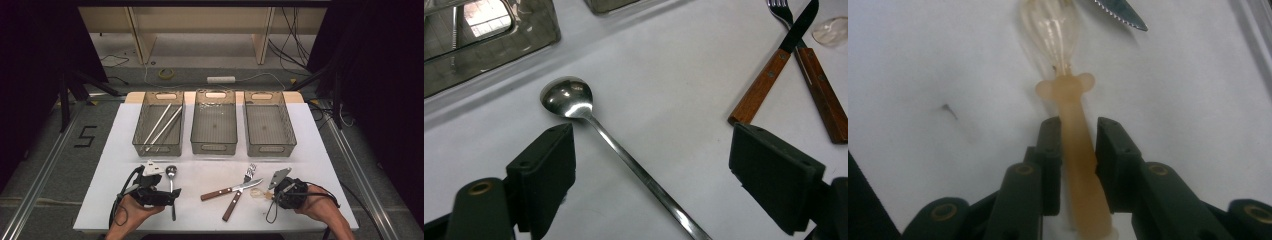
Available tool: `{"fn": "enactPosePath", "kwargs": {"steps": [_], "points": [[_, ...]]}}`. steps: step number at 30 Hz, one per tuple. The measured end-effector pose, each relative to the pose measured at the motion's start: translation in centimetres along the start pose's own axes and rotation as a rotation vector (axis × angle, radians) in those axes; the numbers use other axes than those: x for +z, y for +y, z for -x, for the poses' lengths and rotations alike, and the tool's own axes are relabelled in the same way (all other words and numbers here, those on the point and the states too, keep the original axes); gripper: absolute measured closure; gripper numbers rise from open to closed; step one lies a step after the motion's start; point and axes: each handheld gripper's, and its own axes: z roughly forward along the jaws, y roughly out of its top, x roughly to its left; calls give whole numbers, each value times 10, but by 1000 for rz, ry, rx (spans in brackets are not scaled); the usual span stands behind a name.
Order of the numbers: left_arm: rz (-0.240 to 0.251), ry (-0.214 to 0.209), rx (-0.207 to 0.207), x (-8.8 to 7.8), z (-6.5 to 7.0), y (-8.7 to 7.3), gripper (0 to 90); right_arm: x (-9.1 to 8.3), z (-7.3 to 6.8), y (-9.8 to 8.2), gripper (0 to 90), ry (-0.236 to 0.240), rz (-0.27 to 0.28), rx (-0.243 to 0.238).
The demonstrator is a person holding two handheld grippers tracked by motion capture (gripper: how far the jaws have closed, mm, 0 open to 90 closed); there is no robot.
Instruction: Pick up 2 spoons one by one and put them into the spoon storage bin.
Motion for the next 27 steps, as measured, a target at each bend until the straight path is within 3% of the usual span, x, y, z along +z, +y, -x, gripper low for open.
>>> {"fn": "enactPosePath", "kwargs": {"steps": [8, 14, 17, 27], "points": [[0, 2, 4, 0, 0, 0, 183, -5, 1, -3, 774, 0, 7, -38], [12, 1, -1, -1, 0, 0, 183, -19, 3, -5, 776, 17, 74, -23], [18, 2, -2, -1, 0, 0, 183, -24, 6, -5, 776, 26, 127, 10], [24, 1, -7, -3, -1, 1, 183, -37, 14, 8, 775, 21, 311, 185]]}}
